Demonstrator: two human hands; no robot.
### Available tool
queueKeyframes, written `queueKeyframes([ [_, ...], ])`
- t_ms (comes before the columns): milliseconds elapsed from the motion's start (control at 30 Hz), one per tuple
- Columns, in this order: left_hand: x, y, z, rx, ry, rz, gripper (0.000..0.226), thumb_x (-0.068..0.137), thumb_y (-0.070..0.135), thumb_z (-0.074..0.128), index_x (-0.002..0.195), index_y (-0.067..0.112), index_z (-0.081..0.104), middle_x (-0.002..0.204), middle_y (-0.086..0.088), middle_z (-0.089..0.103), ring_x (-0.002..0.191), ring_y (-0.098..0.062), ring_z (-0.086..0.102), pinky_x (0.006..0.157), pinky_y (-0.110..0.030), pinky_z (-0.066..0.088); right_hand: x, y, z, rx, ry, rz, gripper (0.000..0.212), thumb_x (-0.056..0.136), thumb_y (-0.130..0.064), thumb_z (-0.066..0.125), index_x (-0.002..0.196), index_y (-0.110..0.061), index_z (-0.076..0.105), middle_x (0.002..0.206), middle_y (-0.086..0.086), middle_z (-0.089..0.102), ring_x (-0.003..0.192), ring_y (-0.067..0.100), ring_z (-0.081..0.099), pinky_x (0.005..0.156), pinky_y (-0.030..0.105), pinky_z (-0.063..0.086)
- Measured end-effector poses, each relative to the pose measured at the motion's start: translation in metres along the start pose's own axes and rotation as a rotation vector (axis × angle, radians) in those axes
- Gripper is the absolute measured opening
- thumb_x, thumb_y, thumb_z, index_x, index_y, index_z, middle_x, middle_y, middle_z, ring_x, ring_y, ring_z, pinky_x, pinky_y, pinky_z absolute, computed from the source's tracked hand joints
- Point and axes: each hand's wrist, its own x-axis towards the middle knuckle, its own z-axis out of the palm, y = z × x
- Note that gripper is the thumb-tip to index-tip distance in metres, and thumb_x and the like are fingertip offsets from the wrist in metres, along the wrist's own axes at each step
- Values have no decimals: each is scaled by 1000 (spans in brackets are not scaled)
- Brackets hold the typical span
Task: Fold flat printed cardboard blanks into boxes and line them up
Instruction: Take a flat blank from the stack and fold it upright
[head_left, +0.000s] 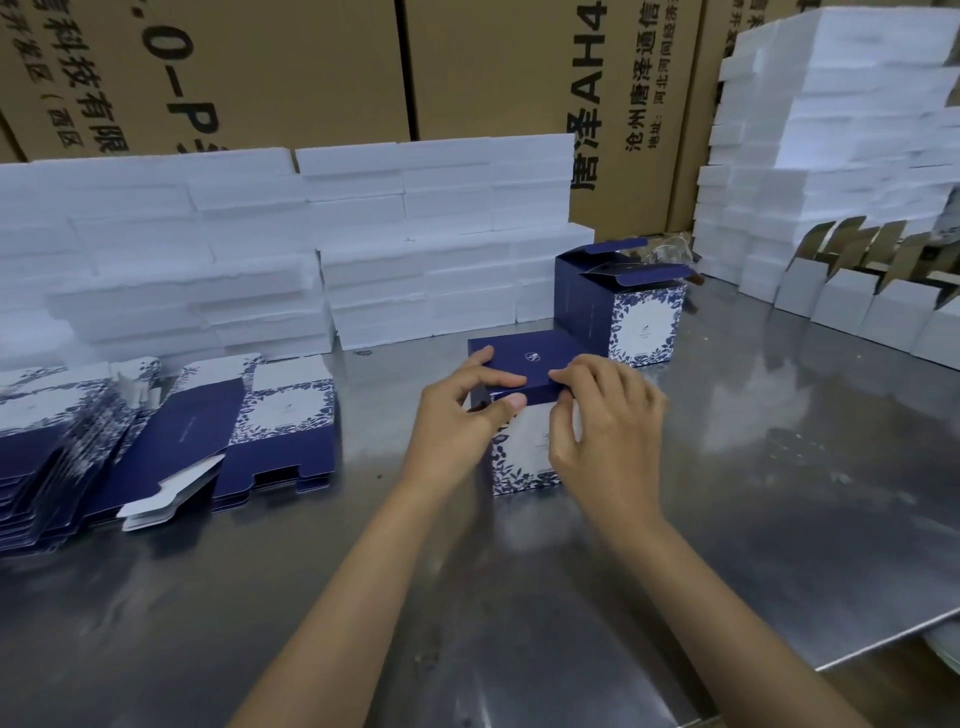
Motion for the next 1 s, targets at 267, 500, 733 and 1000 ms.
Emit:
queueKeyframes([
  [267, 31, 1, 99, 71, -184, 54, 26, 92, 13, 70, 116, 23, 75, 157, 0, 41, 136, 4, 40, 82, 6, 34, 16, 85, -13, -210, 79, 138, 24, 84, -15, 47, 106, -12, 57, 109, 5, 61, 109, 28, 54, 93, 47, 36],
  [500, 70, -7, 149, 107, -284, 63, 27, 94, 20, 68, 118, 30, 74, 156, 6, 42, 135, 1, 40, 113, -22, 33, 25, 144, -7, -305, 47, 165, 38, 81, -14, 48, 119, -10, 54, 130, 11, 57, 128, 30, 49, 100, 47, 32],
  [733, 104, -15, 169, 117, -313, 8, 30, 97, 20, 65, 123, 33, 70, 163, 3, 29, 149, -14, 29, 121, -42, 29, 35, 171, 19, -320, -95, 235, 59, 85, -5, 55, 143, -5, 45, 156, 12, 43, 154, 29, 27, 111, 51, 32],
  [1000, 118, -16, 182, 136, -284, -14, 35, 100, 16, 59, 132, 29, 65, 167, 1, 18, 151, -14, 24, 120, -37, 30, 42, 183, 37, -306, -196, 280, 79, 89, -3, 53, 160, -13, 22, 171, 6, 16, 158, 24, 10, 120, 54, 30],
])
